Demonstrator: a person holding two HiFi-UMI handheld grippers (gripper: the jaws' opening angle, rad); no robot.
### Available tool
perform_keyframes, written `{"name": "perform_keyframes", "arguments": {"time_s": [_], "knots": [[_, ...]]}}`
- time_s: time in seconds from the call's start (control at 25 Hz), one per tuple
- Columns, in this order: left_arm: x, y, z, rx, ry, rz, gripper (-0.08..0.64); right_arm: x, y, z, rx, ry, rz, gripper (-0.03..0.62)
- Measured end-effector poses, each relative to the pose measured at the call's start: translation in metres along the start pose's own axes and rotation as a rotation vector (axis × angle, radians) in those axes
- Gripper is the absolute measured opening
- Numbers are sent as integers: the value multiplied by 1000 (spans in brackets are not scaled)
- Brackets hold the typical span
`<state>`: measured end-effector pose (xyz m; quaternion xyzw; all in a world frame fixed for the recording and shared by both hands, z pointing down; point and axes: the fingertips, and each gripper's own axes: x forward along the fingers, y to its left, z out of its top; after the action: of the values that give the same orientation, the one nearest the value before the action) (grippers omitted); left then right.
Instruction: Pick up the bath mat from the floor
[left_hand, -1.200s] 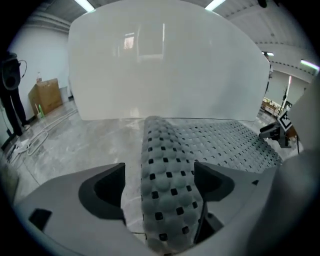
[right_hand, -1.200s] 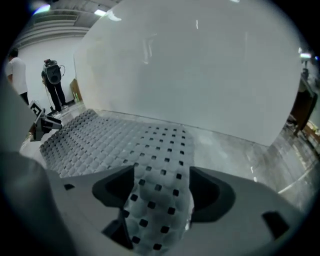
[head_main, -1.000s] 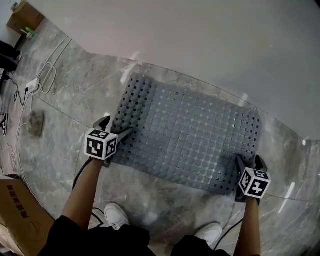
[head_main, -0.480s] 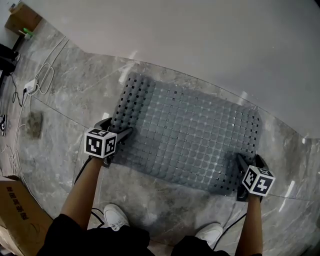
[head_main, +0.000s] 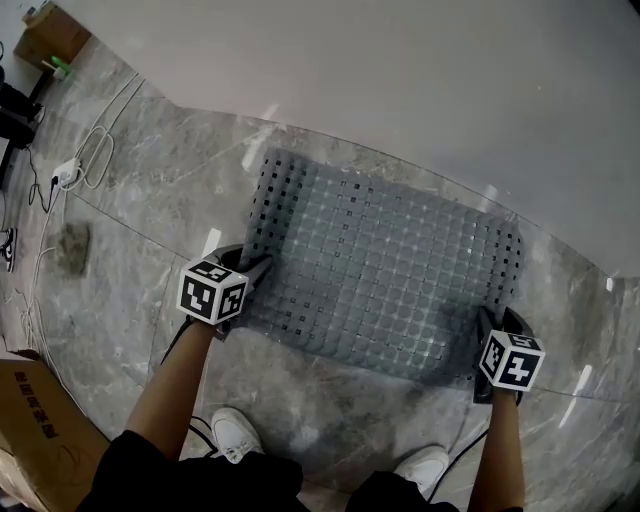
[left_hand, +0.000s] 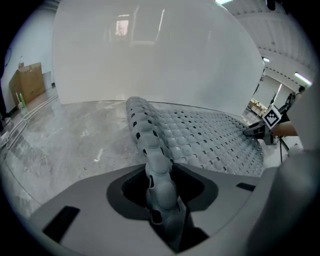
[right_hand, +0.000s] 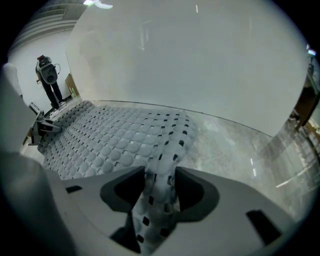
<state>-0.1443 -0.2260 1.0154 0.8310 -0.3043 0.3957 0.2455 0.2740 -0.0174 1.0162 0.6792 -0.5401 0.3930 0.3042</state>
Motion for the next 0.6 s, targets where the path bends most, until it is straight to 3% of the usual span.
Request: {"name": "perform_keyframes", "arguments": {"time_s": [0.2, 0.6], "knots": [[-14, -14, 9, 44, -70, -32, 117, -24, 7, 17, -47, -173, -18, 134], [-64, -43, 45, 106, -251, -71, 103, -80, 34, 53, -140, -391, 38, 90]]}}
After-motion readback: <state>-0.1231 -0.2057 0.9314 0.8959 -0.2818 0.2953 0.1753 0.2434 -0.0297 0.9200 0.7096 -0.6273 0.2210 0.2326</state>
